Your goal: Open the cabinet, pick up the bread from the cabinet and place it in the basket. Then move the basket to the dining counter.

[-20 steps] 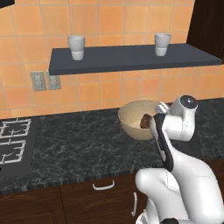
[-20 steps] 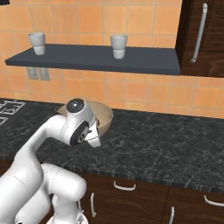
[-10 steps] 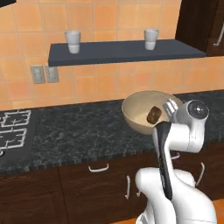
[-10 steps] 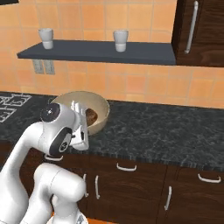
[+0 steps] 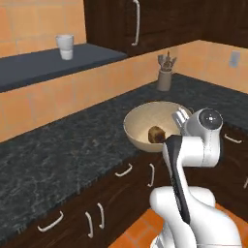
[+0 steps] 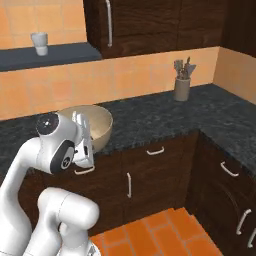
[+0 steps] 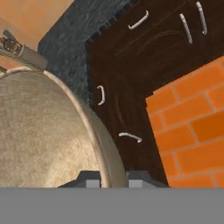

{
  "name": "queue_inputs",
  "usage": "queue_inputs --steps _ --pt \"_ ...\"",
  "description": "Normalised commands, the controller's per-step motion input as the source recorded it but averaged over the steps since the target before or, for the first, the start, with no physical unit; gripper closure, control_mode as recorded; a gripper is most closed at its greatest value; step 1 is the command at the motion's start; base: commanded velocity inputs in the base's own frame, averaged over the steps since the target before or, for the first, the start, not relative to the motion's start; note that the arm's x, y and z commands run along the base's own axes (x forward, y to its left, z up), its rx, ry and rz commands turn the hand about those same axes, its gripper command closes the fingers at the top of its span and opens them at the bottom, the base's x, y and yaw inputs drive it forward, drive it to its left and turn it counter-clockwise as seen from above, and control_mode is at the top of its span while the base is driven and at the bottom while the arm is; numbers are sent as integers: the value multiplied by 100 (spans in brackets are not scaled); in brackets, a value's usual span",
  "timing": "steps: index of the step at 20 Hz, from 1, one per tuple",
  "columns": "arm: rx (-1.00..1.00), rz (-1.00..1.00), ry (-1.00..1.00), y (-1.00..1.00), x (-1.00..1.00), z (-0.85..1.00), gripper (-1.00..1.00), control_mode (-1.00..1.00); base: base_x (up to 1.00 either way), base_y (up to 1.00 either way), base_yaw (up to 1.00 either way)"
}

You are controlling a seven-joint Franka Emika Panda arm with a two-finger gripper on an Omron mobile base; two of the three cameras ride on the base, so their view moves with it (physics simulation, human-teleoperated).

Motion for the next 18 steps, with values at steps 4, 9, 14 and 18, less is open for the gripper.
queue_inputs --steps 4,9,14,18 --pt "0 0 0 0 0 0 100 100 0 0 -100" --pt "0 0 0 0 0 0 100 100 0 0 -100" --pt "0 0 0 0 0 0 100 100 0 0 -100" --pt "0 0 0 0 0 0 100 100 0 0 -100"
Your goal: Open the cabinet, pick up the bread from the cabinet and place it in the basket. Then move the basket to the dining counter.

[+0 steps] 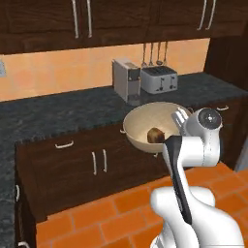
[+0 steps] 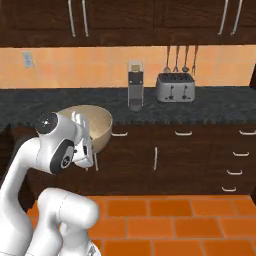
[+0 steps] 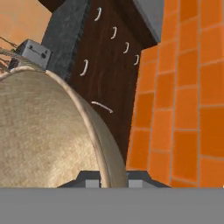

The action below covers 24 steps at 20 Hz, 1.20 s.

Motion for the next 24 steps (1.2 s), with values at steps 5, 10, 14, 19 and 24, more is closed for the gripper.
queue_inputs --steps 5,10,14,19,24 --pt "0 0 0 0 0 0 100 100 0 0 -100" --pt "0 0 0 0 0 0 100 100 0 0 -100" --pt "0 0 0 0 0 0 100 100 0 0 -100" --pt "0 0 0 0 0 0 100 100 0 -60 -83" --pt "0 0 0 0 0 0 100 100 0 -100 -57"
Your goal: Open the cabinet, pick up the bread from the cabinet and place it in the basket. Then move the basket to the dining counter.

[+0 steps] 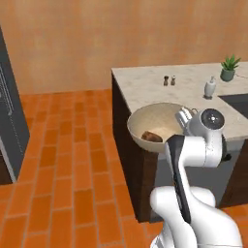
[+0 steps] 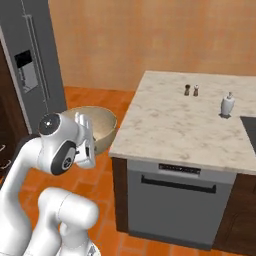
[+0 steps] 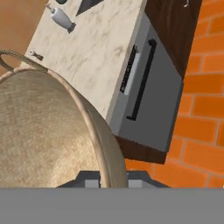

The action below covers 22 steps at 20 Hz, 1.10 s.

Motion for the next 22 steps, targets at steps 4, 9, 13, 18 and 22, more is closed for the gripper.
queue_inputs --steps 4,9,13,18,22 --pt "0 0 0 0 0 0 100 100 18 -97 -2" --pt "0 0 0 0 0 0 100 100 55 -59 1" --pt "0 0 0 0 0 0 100 100 73 -38 4" --pt "1 2 0 -16 31 -10 100 -100 44 -21 3" --pt "2 8 0 -44 100 -38 100 -100 0 0 0"
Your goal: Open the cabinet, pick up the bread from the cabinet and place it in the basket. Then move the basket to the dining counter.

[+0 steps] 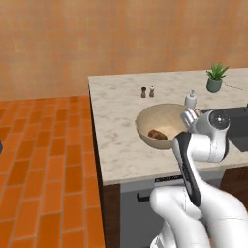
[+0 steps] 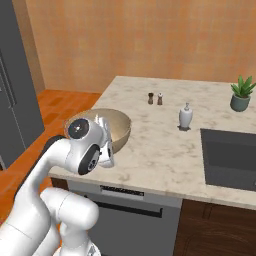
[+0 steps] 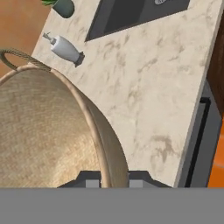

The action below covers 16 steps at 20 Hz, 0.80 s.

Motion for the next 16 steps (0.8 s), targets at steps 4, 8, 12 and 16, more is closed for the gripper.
queue_inputs --steps 4,8,12,16 --pt "0 7 0 -37 100 -43 100 -100 0 0 0" --pt "0 5 0 -26 88 -35 100 -100 0 0 0" --pt "0 4 0 -16 66 -39 100 -100 0 0 0" --pt "0 2 3 -12 40 -37 100 -100 0 0 0"
